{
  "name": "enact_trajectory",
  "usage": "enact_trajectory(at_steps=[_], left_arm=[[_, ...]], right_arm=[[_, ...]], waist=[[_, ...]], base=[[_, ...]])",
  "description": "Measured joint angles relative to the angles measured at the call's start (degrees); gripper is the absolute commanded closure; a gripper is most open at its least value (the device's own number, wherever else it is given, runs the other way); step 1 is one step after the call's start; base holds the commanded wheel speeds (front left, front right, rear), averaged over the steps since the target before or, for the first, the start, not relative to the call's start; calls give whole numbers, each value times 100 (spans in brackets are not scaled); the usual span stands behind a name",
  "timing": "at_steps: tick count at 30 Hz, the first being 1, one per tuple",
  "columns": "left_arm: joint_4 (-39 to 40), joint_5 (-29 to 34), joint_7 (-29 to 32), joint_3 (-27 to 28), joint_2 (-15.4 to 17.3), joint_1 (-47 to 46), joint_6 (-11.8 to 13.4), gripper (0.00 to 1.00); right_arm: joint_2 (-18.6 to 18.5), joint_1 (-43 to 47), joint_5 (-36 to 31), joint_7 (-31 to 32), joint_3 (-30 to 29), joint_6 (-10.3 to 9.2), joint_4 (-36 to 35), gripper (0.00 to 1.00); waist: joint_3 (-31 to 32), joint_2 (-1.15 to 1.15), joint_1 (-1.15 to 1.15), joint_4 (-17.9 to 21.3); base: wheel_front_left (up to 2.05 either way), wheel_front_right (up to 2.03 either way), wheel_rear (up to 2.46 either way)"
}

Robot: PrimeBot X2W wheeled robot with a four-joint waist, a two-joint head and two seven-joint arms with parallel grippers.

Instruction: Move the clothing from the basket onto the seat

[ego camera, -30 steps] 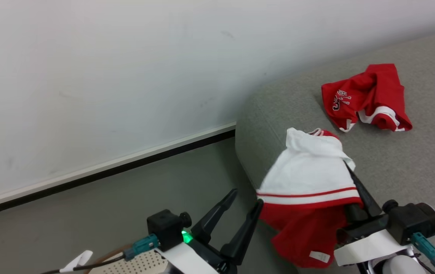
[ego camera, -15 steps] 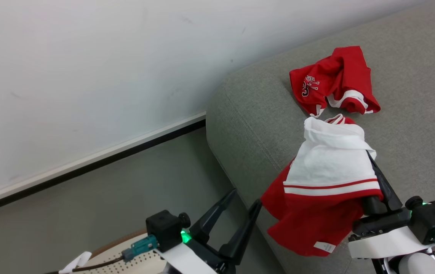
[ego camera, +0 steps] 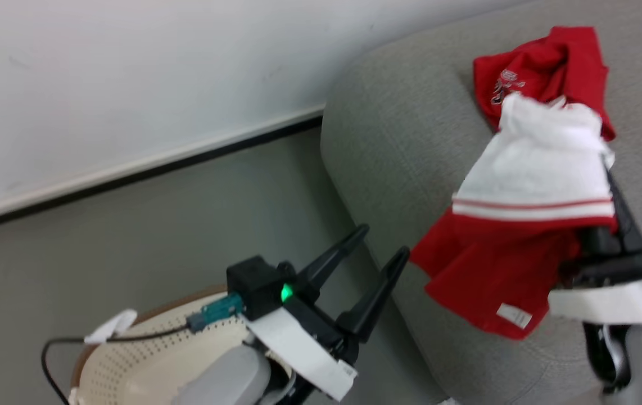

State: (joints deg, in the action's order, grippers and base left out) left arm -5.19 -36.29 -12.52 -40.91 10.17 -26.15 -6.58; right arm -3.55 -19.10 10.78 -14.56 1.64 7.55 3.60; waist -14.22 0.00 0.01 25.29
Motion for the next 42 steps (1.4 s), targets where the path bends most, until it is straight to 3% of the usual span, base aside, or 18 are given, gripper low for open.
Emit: enact_trajectory(at_steps=[4,9,19,26,33,42], left_arm=[[53,83,142,-31,54,-539,-27,0],[54,91,183,-93,86,-1048,-52,0],[-20,94,149,-392,126,-1461,-71,0],[32,99,192,-554,165,-1777,-79,0],[94,100,253,-559,244,-2028,-79,0],[102,89,286,-564,347,-2034,-71,0]], right_arm=[[-59,-761,-62,-12,-208,0,4,100],[-391,-1836,-81,47,-447,0,291,100],[-1330,-3951,-111,637,-889,0,1173,100],[-2103,-5345,-129,1239,-1647,0,1946,100],[-2736,-5547,-485,1527,-2207,0,2535,100],[-2615,-4588,-967,1692,-2874,0,3189,100]], waist=[[-457,0,1,-177],[-1018,0,1,-444],[-1784,0,1,-996],[-2333,0,1,-1260],[-2833,0,1,-1378],[-3009,0,0,-1372]], base=[[0,0,0],[0,0,0],[0,0,0],[0,0,0],[0,0,0],[0,0,0]])
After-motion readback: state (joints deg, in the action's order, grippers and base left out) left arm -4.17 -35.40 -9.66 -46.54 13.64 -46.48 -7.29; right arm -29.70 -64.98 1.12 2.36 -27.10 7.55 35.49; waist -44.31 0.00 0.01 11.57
